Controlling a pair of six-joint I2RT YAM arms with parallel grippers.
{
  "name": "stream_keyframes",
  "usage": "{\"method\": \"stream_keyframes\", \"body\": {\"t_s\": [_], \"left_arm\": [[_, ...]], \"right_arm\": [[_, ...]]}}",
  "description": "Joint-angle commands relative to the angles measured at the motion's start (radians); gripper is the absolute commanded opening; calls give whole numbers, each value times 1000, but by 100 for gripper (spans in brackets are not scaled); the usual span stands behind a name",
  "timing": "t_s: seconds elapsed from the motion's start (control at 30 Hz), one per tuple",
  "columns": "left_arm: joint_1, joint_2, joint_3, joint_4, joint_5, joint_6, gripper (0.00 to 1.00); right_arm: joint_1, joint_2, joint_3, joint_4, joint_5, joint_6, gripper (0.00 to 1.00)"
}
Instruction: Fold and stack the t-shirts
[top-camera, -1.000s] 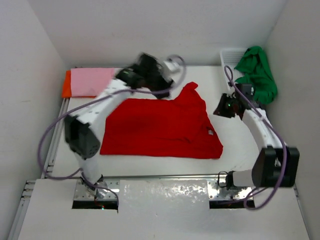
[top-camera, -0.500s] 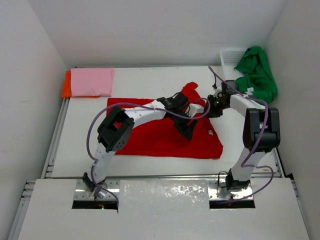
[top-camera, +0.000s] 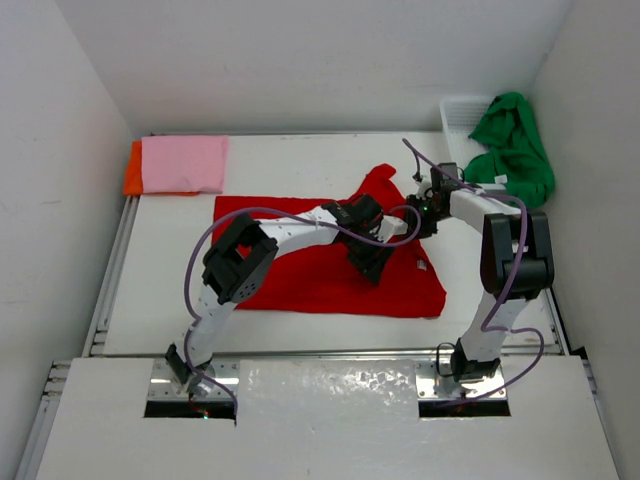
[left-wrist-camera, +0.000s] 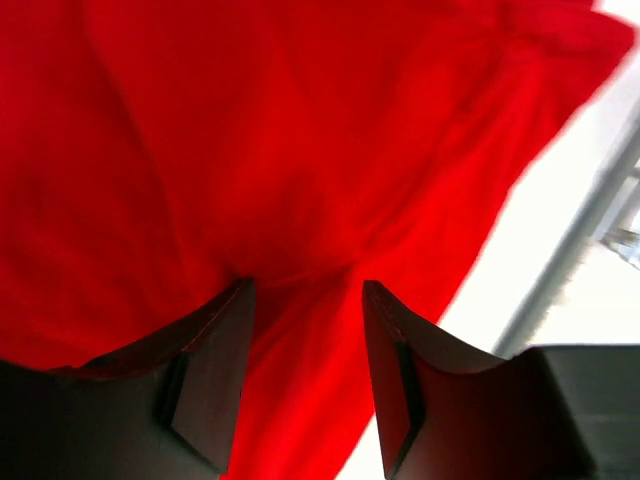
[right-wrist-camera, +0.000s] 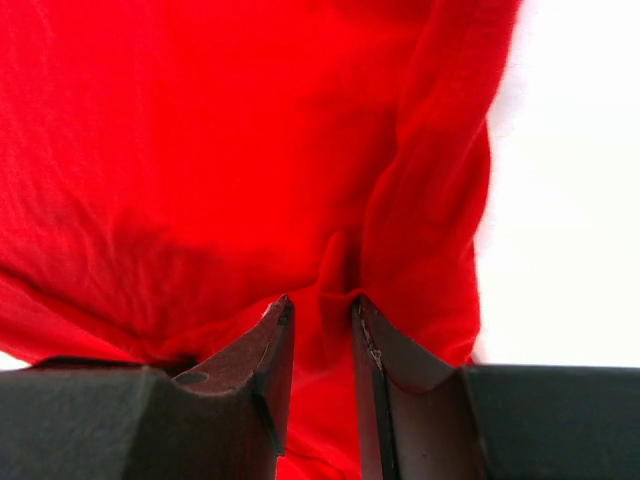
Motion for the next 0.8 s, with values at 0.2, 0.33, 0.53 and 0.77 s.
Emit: {"method": "stream_keyframes", "body": {"t_s": [0.2,0.33,0.53,0.77], "left_arm": [[-17,-26,36,-4,-92,7,46],[-27,3,35,13,-36,-13,45],[-27,20,70,16,-73,-12,28],[-27,20,87,13,-116,1,5]], "right_arm": [[0,0,19,26,-2,-20,24],[8,-3,17,25,-7,-21,18],[8,-8,12,26,-6,-24,5],[8,-9,15,20,-7,-29,0]]}}
